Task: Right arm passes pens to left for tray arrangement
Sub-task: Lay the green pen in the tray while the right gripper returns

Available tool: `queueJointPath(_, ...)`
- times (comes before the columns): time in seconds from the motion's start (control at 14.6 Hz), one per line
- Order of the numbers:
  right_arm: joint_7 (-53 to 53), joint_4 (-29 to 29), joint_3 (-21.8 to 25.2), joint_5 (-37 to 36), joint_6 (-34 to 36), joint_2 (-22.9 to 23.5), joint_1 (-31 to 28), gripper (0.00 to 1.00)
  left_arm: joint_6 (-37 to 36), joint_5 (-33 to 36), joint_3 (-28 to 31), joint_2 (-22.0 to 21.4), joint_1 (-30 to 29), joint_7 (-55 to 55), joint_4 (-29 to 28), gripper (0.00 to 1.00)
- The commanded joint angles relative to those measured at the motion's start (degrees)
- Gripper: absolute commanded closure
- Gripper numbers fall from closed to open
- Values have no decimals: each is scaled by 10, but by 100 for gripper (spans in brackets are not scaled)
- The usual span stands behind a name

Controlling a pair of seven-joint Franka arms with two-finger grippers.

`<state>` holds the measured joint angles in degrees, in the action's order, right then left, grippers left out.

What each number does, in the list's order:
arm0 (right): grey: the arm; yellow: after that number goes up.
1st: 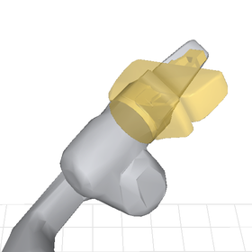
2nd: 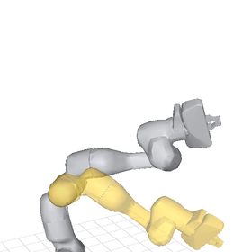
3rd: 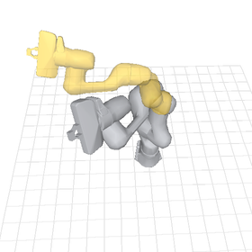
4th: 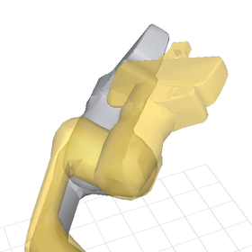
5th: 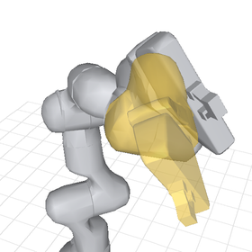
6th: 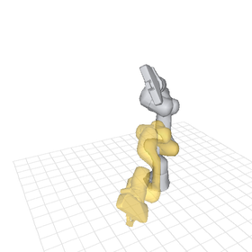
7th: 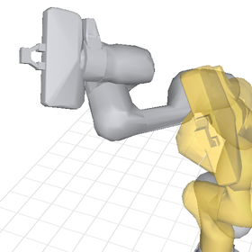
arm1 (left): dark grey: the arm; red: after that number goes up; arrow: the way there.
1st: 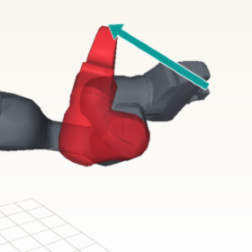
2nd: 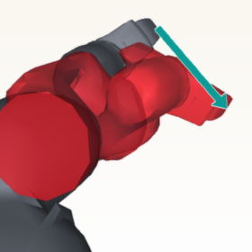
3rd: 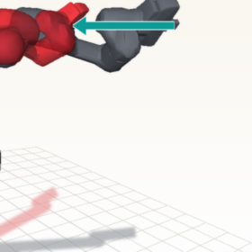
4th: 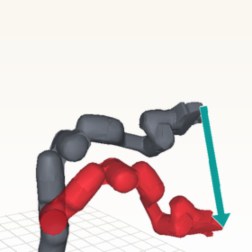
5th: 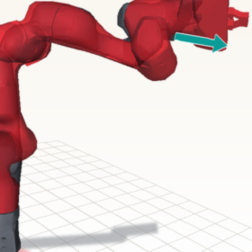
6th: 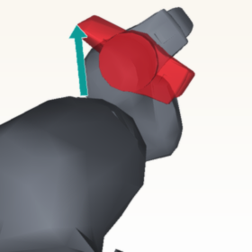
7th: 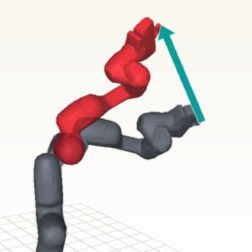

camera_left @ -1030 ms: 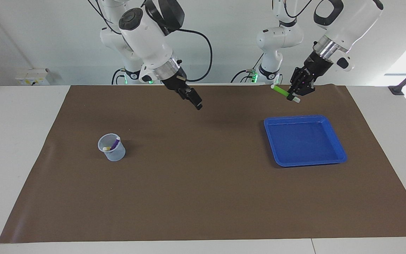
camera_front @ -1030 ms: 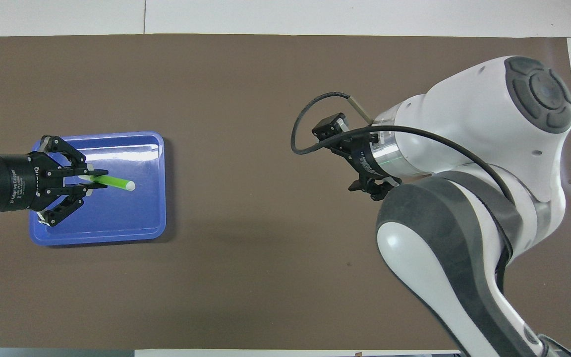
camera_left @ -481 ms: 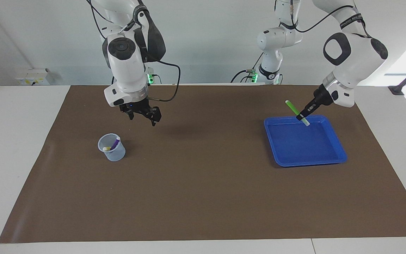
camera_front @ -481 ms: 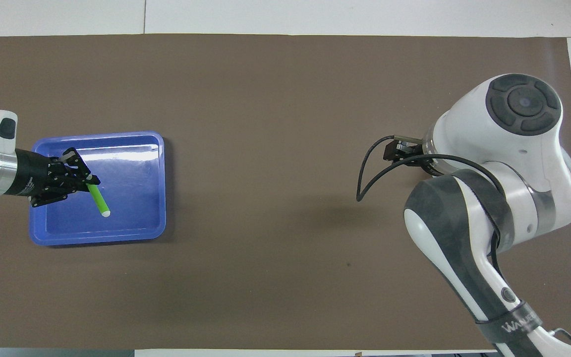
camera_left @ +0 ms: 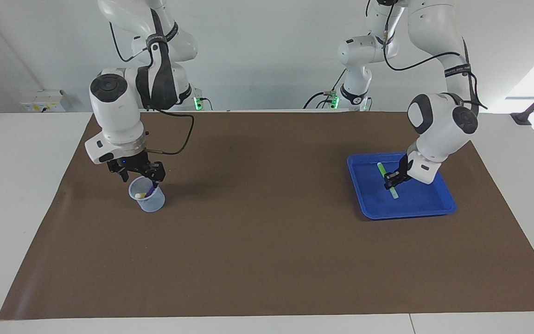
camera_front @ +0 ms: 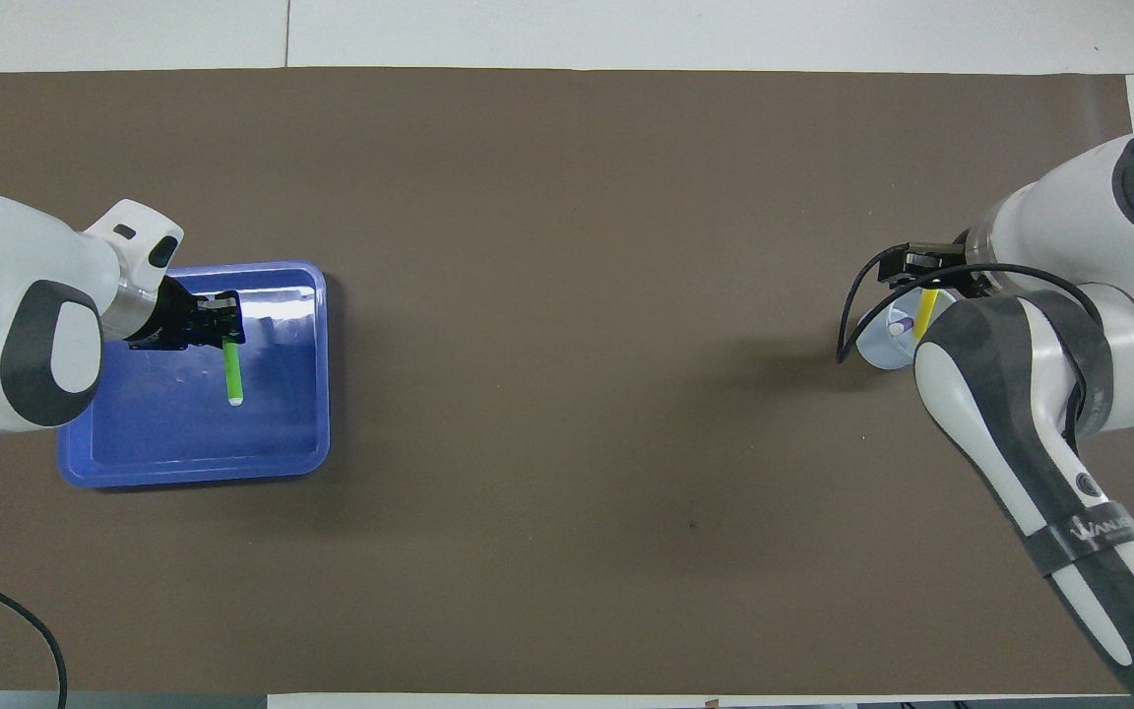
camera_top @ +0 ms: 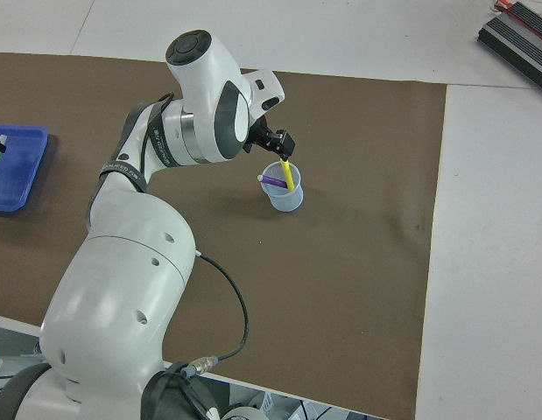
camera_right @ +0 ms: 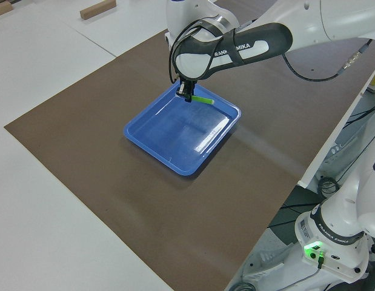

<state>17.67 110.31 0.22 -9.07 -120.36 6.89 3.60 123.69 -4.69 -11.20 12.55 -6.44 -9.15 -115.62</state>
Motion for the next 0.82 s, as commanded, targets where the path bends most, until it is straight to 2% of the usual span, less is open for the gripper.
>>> queueJointPath(0.0,-23,22,-2,-10,-46,3,0,11,-10,51,3,68,23,40,62,100)
queueJointPath(0.41,-73,65,27,-10,-112,7,0,21,-15,55,2,70,21,40,64,100)
queueJointPath(0.76,-82,75,29,-10,-124,4,0,35,-60,54,2,53,15,41,59,100)
